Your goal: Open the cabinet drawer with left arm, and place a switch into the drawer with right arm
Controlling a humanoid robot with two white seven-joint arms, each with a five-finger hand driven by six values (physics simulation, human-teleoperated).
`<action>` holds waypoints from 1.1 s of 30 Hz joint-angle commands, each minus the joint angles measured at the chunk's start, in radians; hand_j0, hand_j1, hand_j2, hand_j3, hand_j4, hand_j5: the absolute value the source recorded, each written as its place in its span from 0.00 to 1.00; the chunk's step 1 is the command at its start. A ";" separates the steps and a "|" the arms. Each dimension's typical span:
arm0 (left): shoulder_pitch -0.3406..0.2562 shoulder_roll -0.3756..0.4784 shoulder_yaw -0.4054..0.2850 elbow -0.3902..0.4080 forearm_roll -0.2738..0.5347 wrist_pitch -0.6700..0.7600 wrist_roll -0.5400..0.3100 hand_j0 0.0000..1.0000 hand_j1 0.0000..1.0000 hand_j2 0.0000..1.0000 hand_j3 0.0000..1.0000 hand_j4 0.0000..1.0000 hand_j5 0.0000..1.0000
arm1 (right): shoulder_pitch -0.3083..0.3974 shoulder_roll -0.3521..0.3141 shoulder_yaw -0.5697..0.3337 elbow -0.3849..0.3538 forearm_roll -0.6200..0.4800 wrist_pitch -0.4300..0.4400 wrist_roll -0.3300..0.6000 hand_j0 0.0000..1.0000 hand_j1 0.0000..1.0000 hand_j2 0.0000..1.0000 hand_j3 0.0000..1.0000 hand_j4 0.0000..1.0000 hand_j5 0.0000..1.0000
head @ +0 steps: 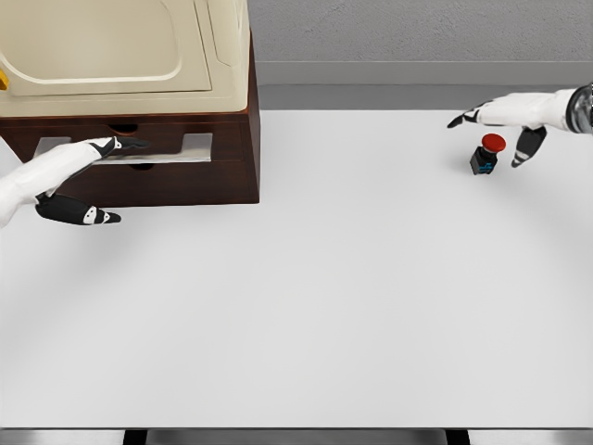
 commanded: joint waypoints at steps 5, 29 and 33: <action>0.000 -0.002 -0.002 0.000 -0.002 0.025 0.000 0.93 0.93 0.93 0.93 0.93 0.93 | -0.014 0.043 0.001 0.090 0.018 0.002 0.000 1.00 1.00 1.00 1.00 1.00 1.00; -0.012 -0.004 -0.016 0.007 -0.002 0.046 0.000 0.93 0.93 0.93 0.93 0.93 0.93 | -0.071 0.129 0.001 0.267 0.087 0.002 0.000 1.00 1.00 1.00 1.00 1.00 1.00; -0.003 -0.004 -0.016 0.007 -0.002 0.046 0.000 0.93 0.93 0.93 0.93 0.93 0.93 | -0.074 0.135 0.002 0.273 0.090 0.002 0.000 1.00 1.00 1.00 1.00 1.00 1.00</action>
